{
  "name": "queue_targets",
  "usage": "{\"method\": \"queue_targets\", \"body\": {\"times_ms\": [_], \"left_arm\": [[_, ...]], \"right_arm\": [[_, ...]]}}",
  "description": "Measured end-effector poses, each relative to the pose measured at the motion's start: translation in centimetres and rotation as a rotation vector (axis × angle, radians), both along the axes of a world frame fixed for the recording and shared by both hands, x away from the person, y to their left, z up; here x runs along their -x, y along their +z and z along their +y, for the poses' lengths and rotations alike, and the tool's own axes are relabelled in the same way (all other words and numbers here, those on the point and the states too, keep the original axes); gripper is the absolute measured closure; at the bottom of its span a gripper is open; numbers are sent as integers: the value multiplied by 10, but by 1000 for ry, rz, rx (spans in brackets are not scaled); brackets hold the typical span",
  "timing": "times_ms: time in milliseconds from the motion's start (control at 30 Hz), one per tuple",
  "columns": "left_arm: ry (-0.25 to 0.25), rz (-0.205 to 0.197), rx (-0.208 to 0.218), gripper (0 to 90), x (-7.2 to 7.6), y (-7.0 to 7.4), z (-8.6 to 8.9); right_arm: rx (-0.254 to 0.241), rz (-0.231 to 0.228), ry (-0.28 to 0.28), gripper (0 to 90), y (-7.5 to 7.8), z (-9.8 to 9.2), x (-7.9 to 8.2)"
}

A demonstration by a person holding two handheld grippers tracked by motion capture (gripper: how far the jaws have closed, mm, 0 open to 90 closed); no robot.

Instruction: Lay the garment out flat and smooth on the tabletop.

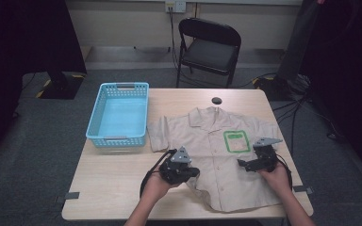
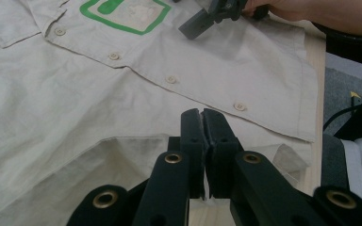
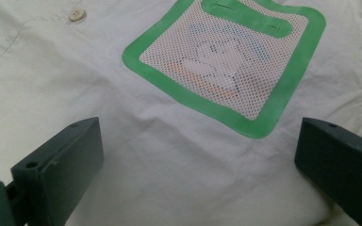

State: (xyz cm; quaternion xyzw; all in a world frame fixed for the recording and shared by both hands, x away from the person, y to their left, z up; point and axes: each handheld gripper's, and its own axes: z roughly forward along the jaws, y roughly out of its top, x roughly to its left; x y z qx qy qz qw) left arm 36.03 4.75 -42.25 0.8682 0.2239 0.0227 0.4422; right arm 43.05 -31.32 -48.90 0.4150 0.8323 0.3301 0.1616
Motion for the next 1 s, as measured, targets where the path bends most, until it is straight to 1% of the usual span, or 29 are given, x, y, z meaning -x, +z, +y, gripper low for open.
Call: {"method": "queue_targets", "body": {"times_ms": [233,367,467,633,1000], "left_arm": [[10,-4,3,875,7,1,12],[13,0,9,875,11,0,19],[16,1,7,874,14,-1,23],[22,3,18,872,19,-3,28],[32,9,15,872,28,-4,40]], "right_arm": [[0,0,0,9,0,0,0],[0,0,0,9,0,0,0],[0,0,0,9,0,0,0],[0,0,0,9,0,0,0],[0,0,0,9,0,0,0]]}}
